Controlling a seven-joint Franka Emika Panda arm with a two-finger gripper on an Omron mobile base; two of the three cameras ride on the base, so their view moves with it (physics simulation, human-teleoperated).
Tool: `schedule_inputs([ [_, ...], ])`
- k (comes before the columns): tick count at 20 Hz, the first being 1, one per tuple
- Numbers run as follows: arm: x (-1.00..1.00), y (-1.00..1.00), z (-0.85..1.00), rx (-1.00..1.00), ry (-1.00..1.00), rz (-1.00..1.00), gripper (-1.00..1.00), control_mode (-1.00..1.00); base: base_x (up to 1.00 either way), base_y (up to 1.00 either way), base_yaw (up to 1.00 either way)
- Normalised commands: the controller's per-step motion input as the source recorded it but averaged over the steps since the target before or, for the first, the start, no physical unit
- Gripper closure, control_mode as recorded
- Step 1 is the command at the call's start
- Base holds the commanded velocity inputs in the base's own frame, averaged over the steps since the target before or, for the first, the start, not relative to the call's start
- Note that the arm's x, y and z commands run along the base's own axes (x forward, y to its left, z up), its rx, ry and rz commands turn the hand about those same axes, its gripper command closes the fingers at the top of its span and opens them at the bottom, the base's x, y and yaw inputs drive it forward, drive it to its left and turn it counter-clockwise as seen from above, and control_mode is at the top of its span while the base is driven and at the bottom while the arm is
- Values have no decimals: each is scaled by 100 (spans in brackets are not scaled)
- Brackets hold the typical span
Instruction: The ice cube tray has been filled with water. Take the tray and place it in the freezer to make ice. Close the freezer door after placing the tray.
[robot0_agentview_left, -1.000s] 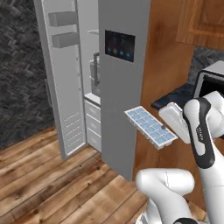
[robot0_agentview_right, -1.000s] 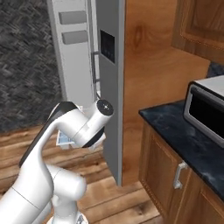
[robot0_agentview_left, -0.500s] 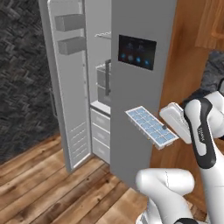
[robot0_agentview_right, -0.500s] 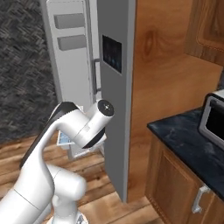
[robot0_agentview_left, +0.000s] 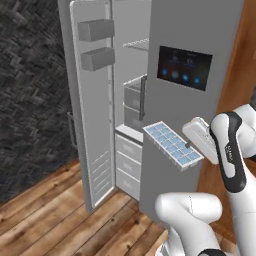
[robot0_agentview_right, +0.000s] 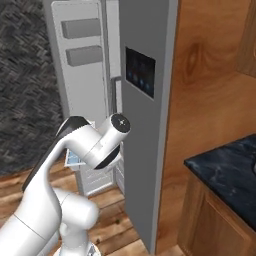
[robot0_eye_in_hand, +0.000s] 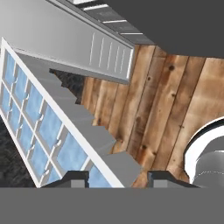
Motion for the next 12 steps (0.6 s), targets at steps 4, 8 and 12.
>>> schedule_inputs([
  [4,0,0,0,0,0,0,100,100,62,15,-10],
  [8,0,0,0,0,0,0,100,100,66,20,-11],
  [12,0,0,0,0,0,0,100,100,74,14,-13],
])
